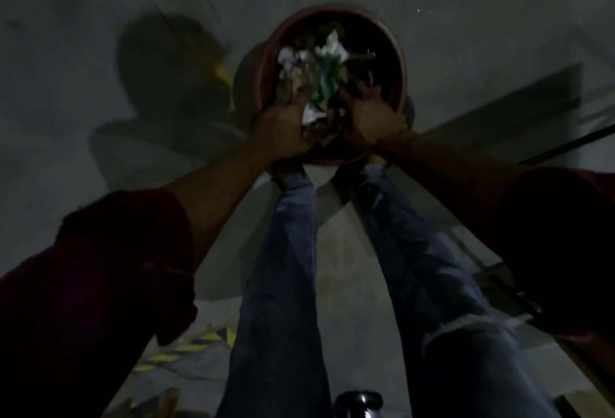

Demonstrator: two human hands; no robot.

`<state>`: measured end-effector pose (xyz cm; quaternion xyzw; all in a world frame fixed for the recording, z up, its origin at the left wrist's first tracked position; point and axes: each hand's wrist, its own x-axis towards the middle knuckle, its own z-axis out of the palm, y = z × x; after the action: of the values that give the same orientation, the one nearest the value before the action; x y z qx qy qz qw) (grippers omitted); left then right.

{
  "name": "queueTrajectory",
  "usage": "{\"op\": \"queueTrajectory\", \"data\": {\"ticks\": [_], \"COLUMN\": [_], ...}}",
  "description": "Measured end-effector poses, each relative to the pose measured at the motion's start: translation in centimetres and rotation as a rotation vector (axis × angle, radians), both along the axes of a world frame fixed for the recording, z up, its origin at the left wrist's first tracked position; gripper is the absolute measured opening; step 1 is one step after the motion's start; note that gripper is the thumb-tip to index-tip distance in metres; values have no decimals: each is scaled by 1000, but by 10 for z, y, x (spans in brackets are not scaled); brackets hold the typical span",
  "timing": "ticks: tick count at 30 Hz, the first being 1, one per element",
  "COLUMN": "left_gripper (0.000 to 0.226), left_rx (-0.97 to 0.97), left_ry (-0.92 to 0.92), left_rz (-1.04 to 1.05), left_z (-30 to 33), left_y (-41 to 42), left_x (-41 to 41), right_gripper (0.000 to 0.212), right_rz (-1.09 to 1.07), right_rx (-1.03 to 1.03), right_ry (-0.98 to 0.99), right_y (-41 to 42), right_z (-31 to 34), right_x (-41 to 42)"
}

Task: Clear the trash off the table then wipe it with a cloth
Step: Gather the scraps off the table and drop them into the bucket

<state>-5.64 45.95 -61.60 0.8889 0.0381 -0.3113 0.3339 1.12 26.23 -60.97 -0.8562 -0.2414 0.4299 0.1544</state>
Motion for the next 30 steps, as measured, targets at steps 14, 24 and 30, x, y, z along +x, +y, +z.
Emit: {"op": "queueTrajectory", "data": {"ticks": [14, 24, 30], "left_gripper": [71, 67, 44], "left_rx": [107, 107, 154], "left_ry": [332, 221, 152], "left_rz": [-17, -120, -150], "left_z": [148, 416, 498], "left_y": [15, 41, 25], "left_x": [33, 71, 59], "right_gripper": [56, 47, 38], "right_rz": [-316, -575, -724], "right_rx": [-89, 11, 116], "right_ry": [12, -3, -88], "right_y": [0, 19, -6], "right_z": [160, 431, 511], "right_x": [5, 6, -48]}}
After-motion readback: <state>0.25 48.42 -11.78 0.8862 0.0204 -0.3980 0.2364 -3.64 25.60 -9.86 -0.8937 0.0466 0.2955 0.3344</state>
